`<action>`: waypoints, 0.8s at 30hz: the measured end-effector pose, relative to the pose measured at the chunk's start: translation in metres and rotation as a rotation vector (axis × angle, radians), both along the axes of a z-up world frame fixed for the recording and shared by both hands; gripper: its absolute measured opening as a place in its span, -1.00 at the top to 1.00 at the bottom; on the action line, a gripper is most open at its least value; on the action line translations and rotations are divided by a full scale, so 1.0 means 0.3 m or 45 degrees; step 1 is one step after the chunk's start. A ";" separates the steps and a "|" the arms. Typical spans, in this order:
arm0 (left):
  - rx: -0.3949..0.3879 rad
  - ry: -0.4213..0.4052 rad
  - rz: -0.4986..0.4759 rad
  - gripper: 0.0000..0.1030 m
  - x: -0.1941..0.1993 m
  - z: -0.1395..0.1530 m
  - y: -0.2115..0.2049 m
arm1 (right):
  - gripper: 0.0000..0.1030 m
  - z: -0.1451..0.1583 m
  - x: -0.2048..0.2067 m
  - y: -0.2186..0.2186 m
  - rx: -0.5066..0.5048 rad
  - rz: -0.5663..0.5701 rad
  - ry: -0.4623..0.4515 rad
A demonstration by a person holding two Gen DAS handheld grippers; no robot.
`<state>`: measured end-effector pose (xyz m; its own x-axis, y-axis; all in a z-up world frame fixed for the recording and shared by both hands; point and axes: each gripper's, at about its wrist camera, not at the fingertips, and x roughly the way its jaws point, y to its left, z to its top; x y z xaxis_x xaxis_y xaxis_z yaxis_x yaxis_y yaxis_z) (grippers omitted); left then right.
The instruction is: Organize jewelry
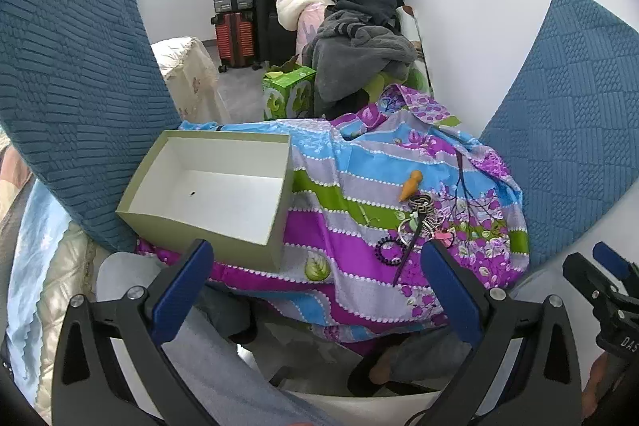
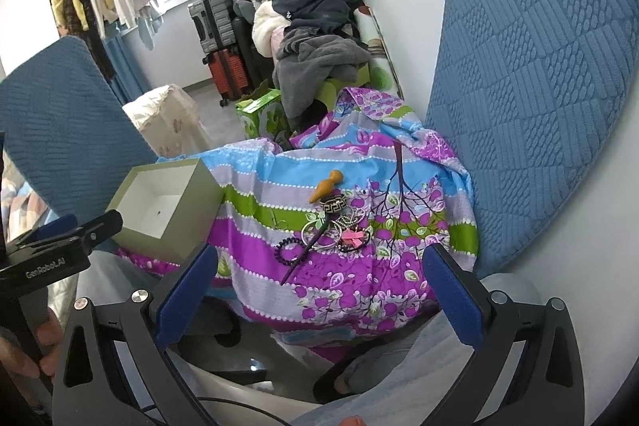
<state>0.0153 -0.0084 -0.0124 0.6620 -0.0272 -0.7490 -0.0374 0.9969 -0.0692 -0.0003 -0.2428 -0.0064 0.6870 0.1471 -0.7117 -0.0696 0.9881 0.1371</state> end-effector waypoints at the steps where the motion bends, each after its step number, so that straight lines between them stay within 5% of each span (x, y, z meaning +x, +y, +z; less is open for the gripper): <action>1: -0.007 0.003 -0.002 -1.00 0.006 -0.001 -0.001 | -0.99 -0.002 0.005 -0.002 0.006 -0.003 0.001; 17: -0.046 0.021 -0.146 -0.99 0.159 -0.095 -0.088 | -0.99 -0.114 0.087 -0.048 0.070 0.016 -0.068; 24: -0.145 0.013 -0.225 -0.83 0.245 -0.154 -0.120 | -0.75 -0.198 0.164 -0.071 0.092 0.010 -0.103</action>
